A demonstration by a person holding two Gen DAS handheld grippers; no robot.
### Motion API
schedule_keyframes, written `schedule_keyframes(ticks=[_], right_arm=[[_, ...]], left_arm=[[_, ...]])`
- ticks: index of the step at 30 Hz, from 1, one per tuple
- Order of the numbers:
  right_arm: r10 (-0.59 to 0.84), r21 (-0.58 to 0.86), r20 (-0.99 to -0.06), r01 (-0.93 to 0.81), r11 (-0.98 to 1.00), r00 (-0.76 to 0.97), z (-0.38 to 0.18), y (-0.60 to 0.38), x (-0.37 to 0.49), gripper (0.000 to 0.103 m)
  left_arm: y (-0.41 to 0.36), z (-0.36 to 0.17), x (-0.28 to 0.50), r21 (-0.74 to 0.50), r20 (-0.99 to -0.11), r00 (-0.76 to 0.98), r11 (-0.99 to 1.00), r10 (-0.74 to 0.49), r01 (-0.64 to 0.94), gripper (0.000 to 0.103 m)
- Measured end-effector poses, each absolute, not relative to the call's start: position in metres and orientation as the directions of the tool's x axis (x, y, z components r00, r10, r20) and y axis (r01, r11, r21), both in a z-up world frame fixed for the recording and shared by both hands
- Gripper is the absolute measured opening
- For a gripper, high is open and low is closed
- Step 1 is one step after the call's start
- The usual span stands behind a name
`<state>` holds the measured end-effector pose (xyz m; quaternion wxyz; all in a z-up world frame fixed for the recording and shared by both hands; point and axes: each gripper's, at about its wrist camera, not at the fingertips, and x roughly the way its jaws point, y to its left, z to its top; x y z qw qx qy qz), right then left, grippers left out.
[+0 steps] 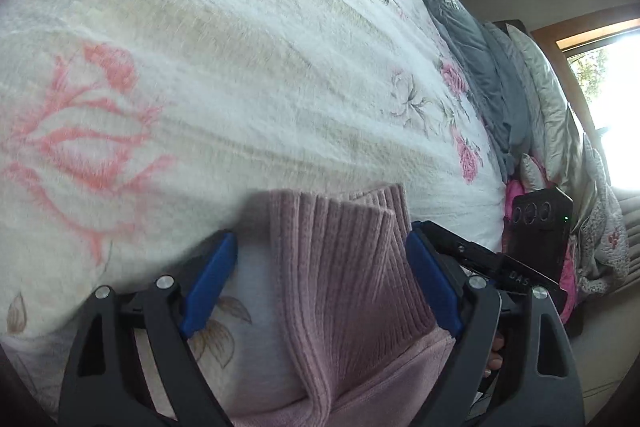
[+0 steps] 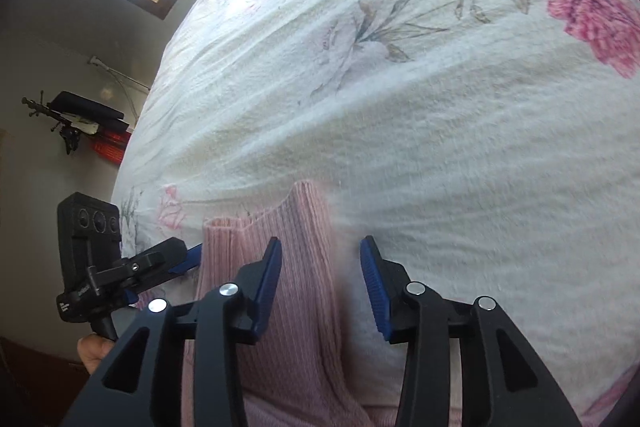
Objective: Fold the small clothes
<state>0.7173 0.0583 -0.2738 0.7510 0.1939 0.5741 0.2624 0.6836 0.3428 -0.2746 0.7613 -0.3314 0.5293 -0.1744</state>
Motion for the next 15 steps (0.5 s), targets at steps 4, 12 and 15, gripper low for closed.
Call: schedule_keyframes(ticks=[4,12,15], right_arm=[[0.633,0.601,-0.748,-0.202,0.773,0.197,-0.282,0.077,0.727,0.038],[0.64,0.577,-0.728,-0.286,0.765,0.245,-0.239,0.061,0.695,0.011],[0.693,0.613,-0.665,-0.326,0.72,0.278,-0.197,0.039,0.664,0.011]], left_arm=[[0.341,-0.277,0.687,-0.684,-0.694,0.362,0.727,-0.622,-0.063,0.022],[0.359,-0.238,0.654,-0.708,-0.632,0.455,0.706,-0.627,-0.011,0.006],[0.354,-0.197,0.621,-0.698,-0.593,0.477,0.71,-0.648,0.096,0.006]])
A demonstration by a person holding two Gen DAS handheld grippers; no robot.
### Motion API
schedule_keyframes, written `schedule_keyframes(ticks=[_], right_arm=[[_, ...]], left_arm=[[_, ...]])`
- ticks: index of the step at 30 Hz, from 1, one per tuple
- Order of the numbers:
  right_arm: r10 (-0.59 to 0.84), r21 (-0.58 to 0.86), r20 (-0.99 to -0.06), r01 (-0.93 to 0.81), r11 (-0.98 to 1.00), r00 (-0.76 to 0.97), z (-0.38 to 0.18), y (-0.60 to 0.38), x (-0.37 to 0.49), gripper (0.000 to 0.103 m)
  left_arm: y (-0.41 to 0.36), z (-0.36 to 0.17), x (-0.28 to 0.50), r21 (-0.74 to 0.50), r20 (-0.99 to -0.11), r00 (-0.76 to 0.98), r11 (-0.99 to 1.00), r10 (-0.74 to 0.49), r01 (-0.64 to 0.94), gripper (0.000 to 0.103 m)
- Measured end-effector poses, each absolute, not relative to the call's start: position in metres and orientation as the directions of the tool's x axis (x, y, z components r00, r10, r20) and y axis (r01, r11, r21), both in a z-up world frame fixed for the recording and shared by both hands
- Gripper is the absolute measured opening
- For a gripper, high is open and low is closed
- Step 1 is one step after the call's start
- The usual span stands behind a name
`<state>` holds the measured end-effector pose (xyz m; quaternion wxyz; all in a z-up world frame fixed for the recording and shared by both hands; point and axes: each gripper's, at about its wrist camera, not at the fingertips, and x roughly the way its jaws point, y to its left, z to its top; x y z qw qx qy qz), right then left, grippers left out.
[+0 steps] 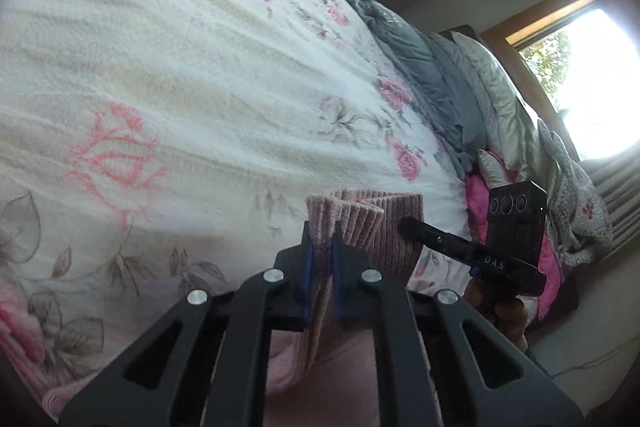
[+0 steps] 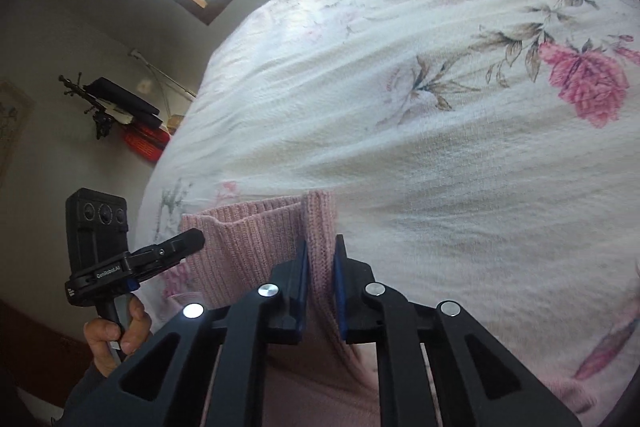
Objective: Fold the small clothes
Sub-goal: 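Fold the sweater side inward with the left tool toward the right tool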
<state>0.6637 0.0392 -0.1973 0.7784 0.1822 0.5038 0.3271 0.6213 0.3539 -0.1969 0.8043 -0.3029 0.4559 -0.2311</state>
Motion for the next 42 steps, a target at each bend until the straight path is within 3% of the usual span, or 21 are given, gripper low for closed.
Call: schedule_keyframes(ticks=[4,7,9,10,12,15,17,19,22,25,26,27,28,29,30,32,33,36,38,40,42], right_arm=[[0.738,0.611,-0.61,-0.422,0.67,0.288,-0.159,0.018,0.587,0.01],[0.726,0.572,-0.63,-0.467,0.674,0.276,-0.163,0.011,0.521,0.011],[0.697,0.546,-0.682,-0.482,0.686,0.22,-0.184,0.005,0.484,0.021],[0.677,0.538,-0.709,-0.471,0.699,0.196,-0.196,0.001,0.469,0.03],[0.659,0.54,-0.733,-0.445,0.714,0.168,-0.212,-0.01,0.448,0.032],[0.68,0.584,-0.707,-0.381,0.717,0.195,-0.209,-0.026,0.443,0.032],[0.711,0.633,-0.671,-0.339,0.696,0.208,-0.206,-0.025,0.455,0.032],[0.737,0.673,-0.645,-0.307,0.673,0.202,-0.211,-0.016,0.468,0.032],[0.753,0.709,-0.637,-0.257,0.656,0.166,-0.234,0.003,0.479,0.031],[0.732,0.7,-0.671,-0.226,0.677,0.115,-0.266,0.01,0.477,0.031],[0.713,0.681,-0.693,-0.226,0.696,0.109,-0.276,0.008,0.474,0.022],[0.704,0.674,-0.703,-0.221,0.705,0.102,-0.285,0.001,0.473,0.015],[0.695,0.667,-0.712,-0.211,0.715,0.101,-0.292,-0.006,0.473,0.005],[0.694,0.668,-0.712,-0.201,0.716,0.105,-0.294,-0.015,0.472,0.0],[0.699,0.676,-0.705,-0.188,0.713,0.117,-0.293,-0.022,0.47,0.0],[0.711,0.684,-0.688,-0.196,0.702,0.144,-0.282,-0.024,0.467,0.014],[0.721,0.691,-0.676,-0.207,0.692,0.153,-0.276,-0.02,0.467,0.017],[0.736,0.701,-0.661,-0.23,0.675,0.145,-0.268,-0.003,0.468,0.018],[0.709,0.68,-0.692,-0.209,0.703,0.132,-0.276,-0.001,0.47,0.017],[0.686,0.662,-0.716,-0.187,0.726,0.13,-0.288,-0.01,0.469,0.008],[0.691,0.674,-0.708,-0.154,0.722,0.144,-0.288,-0.029,0.46,0.006]], left_arm=[[0.331,-0.154,0.558,-0.651,-0.573,0.452,0.715,-0.683,0.256,0.006],[0.305,-0.154,0.495,-0.591,-0.612,0.388,0.724,-0.689,0.355,0.009],[0.292,-0.178,0.452,-0.53,-0.688,0.316,0.75,-0.653,0.394,0.024],[0.288,-0.192,0.431,-0.491,-0.732,0.296,0.777,-0.613,0.394,0.026],[0.295,-0.216,0.403,-0.5,-0.763,0.242,0.784,-0.599,0.367,0.027],[0.31,-0.226,0.393,-0.587,-0.722,0.235,0.756,-0.65,0.29,0.036],[0.312,-0.22,0.403,-0.661,-0.653,0.264,0.704,-0.71,0.259,0.049],[0.302,-0.218,0.421,-0.741,-0.571,0.277,0.63,-0.773,0.232,0.055],[0.283,-0.231,0.448,-0.838,-0.459,0.275,0.514,-0.845,0.182,0.057],[0.271,-0.269,0.463,-0.842,-0.501,0.245,0.532,-0.83,0.084,0.057],[0.27,-0.284,0.464,-0.822,-0.544,0.225,0.567,-0.808,0.049,0.054],[0.27,-0.295,0.461,-0.785,-0.6,0.212,0.619,-0.772,0.032,0.045],[0.272,-0.303,0.457,-0.77,-0.62,0.199,0.637,-0.759,0.031,0.033],[0.276,-0.306,0.453,-0.773,-0.616,0.198,0.633,-0.762,0.029,0.03],[0.281,-0.304,0.449,-0.774,-0.615,0.209,0.633,-0.76,0.024,0.03],[0.284,-0.291,0.443,-0.773,-0.604,0.236,0.632,-0.761,0.062,0.051],[0.281,-0.283,0.442,-0.771,-0.596,0.246,0.63,-0.764,0.088,0.053],[0.275,-0.27,0.443,-0.756,-0.602,0.25,0.642,-0.758,0.128,0.053],[0.276,-0.28,0.444,-0.69,-0.686,0.234,0.718,-0.689,0.091,0.049],[0.286,-0.291,0.438,-0.702,-0.685,0.21,0.709,-0.698,0.063,0.046],[0.298,-0.285,0.423,-0.723,-0.663,0.225,0.688,-0.714,0.056,0.049]])
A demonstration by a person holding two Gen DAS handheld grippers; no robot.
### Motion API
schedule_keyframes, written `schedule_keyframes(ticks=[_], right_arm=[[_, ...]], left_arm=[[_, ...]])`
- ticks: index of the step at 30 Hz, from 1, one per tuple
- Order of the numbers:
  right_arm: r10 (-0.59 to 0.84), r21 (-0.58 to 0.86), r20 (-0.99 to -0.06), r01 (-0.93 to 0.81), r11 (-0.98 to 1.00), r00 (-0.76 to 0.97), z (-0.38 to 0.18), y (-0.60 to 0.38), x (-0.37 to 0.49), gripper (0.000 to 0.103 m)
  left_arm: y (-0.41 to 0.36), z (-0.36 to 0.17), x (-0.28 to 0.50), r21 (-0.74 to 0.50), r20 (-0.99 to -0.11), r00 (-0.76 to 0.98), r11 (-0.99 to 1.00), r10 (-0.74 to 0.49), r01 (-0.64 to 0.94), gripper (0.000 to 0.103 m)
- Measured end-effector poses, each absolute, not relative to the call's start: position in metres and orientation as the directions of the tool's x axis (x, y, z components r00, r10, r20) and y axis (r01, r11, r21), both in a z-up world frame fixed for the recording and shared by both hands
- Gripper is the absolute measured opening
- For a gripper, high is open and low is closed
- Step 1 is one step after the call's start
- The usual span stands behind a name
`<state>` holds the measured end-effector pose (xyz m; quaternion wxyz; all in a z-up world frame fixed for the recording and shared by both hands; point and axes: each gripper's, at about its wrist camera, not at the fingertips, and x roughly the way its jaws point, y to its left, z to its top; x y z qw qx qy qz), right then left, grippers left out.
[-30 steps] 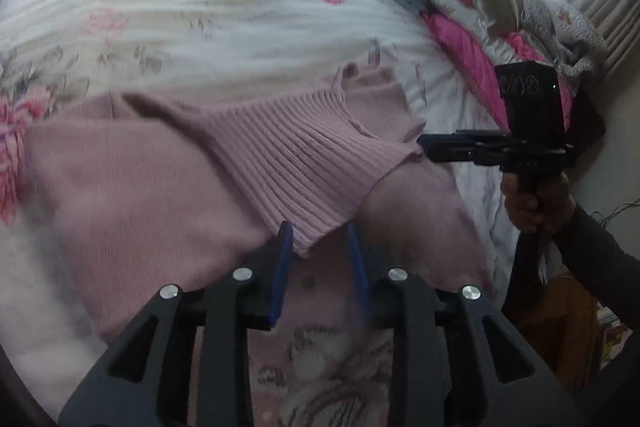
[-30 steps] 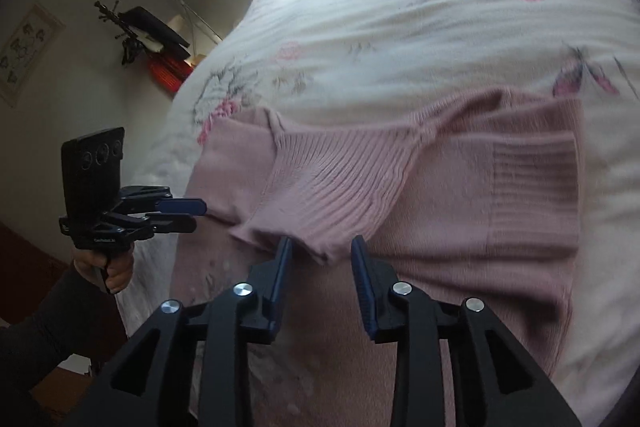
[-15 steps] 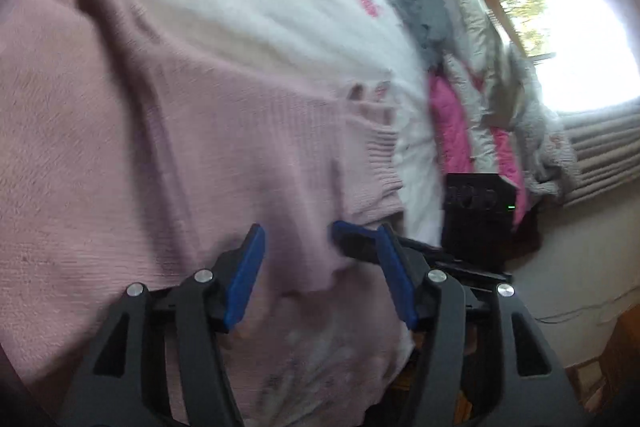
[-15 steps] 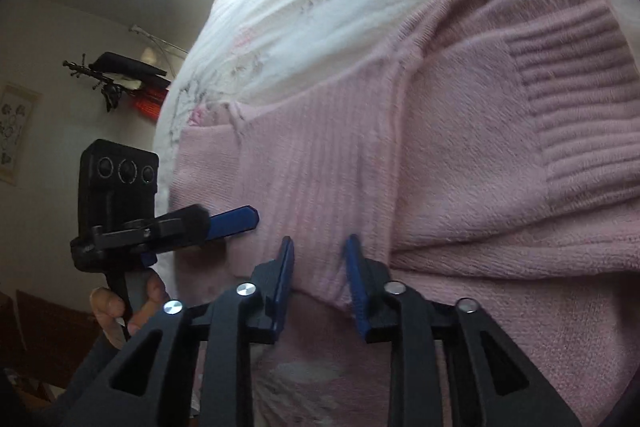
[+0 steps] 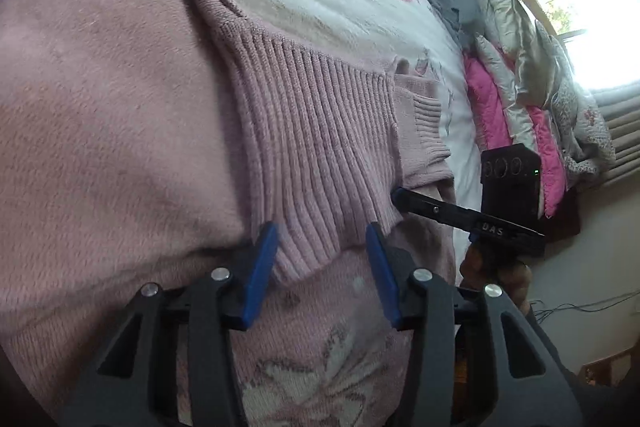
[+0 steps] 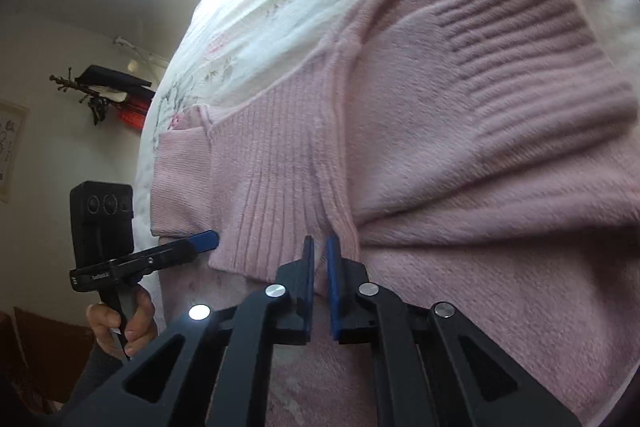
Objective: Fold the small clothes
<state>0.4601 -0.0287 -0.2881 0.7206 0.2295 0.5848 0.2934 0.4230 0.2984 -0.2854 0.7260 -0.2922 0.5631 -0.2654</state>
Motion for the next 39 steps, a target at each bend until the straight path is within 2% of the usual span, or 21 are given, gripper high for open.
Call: schedule_keyframes(ticks=[1,2,5,8,12,16,18,24,35,39], right_arm=[[0.694,0.678,-0.702,-0.15,0.72,0.157,-0.283,-0.039,0.452,0.013],[0.691,0.676,-0.702,-0.144,0.723,0.17,-0.277,-0.049,0.442,0.025],[0.73,0.719,-0.657,-0.136,0.682,0.189,-0.26,-0.087,0.397,0.028],[0.724,0.715,-0.661,-0.127,0.687,0.197,-0.254,-0.131,0.338,0.036],[0.69,0.686,-0.707,-0.083,0.722,0.154,-0.268,-0.183,0.254,0.045],[0.627,0.626,-0.775,-0.033,0.779,0.086,-0.3,-0.219,0.196,0.046],[0.632,0.634,-0.771,-0.007,0.774,0.079,-0.309,-0.229,0.18,0.046],[0.652,0.654,-0.755,0.013,0.756,0.063,-0.329,-0.223,0.171,0.046],[0.69,0.69,-0.723,-0.001,0.724,0.042,-0.345,-0.191,0.162,0.046],[0.698,0.699,-0.714,-0.012,0.715,0.042,-0.343,-0.186,0.161,0.044]], left_arm=[[0.305,-0.278,0.412,-0.733,-0.647,0.245,0.677,-0.722,0.061,0.056],[0.312,-0.27,0.398,-0.743,-0.63,0.271,0.666,-0.728,0.062,0.064],[0.337,-0.245,0.341,-0.775,-0.572,0.347,0.628,-0.743,0.067,0.078],[0.367,-0.234,0.267,-0.788,-0.547,0.402,0.614,-0.734,0.05,0.084],[0.396,-0.246,0.17,-0.755,-0.605,0.407,0.655,-0.684,-0.021,0.085],[0.404,-0.286,0.101,-0.719,-0.677,0.339,0.687,-0.654,-0.11,0.085],[0.403,-0.305,0.081,-0.72,-0.684,0.313,0.68,-0.659,-0.139,0.085],[0.394,-0.33,0.069,-0.764,-0.641,0.308,0.625,-0.703,-0.163,0.086],[0.367,-0.33,0.069,-0.761,-0.646,0.262,0.633,-0.717,-0.145,0.088],[0.359,-0.331,0.066,-0.77,-0.635,0.25,0.624,-0.731,-0.133,0.077]])
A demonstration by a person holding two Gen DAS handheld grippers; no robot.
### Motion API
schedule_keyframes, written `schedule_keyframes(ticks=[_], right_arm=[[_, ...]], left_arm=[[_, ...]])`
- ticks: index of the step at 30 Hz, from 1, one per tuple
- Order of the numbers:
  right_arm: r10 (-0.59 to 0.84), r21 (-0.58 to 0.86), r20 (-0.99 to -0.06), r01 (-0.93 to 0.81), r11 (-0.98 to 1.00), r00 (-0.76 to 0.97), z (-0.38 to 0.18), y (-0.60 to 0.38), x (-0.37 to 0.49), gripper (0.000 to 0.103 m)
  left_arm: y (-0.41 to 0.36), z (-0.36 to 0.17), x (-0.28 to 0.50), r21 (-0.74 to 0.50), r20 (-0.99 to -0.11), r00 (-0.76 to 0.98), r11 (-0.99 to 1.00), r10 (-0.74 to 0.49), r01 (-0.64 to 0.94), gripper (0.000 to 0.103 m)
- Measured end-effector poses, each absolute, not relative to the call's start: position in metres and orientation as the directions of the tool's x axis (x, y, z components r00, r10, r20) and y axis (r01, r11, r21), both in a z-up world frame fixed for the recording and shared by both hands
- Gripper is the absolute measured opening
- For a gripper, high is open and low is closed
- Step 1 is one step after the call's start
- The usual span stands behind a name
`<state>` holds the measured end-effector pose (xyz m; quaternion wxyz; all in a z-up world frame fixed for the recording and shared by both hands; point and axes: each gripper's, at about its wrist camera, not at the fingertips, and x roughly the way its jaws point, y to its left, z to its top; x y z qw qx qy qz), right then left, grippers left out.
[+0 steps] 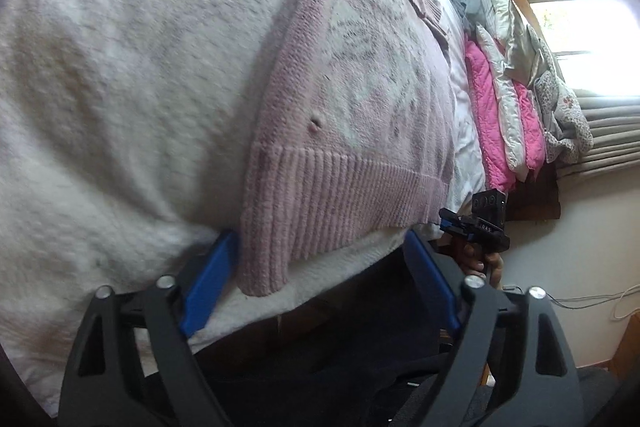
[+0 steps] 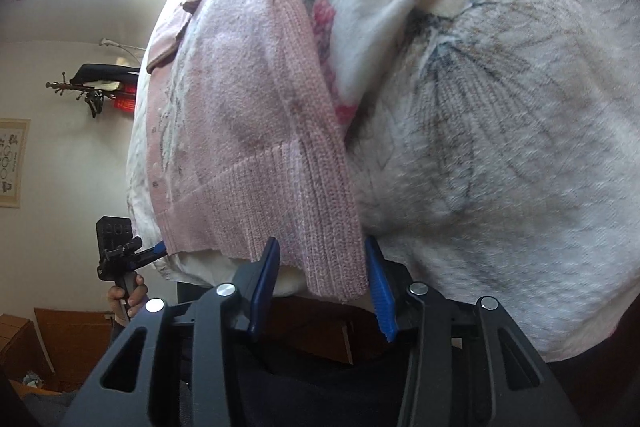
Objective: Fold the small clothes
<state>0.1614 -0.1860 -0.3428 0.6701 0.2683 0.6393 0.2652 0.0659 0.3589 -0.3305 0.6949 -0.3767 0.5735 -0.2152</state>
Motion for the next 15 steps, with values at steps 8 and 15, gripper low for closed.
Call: schedule_keyframes(ticks=[8,15], right_arm=[[0.712,0.713,-0.699,-0.011,0.701,0.061,-0.338,-0.182,0.162,0.012],[0.744,0.748,-0.658,-0.013,0.663,0.114,-0.32,-0.191,0.16,0.01]], left_arm=[[0.363,-0.347,0.065,-0.773,-0.634,0.239,0.597,-0.735,-0.212,0.009],[0.373,-0.34,0.054,-0.833,-0.553,0.326,0.502,-0.767,-0.232,0.008]])
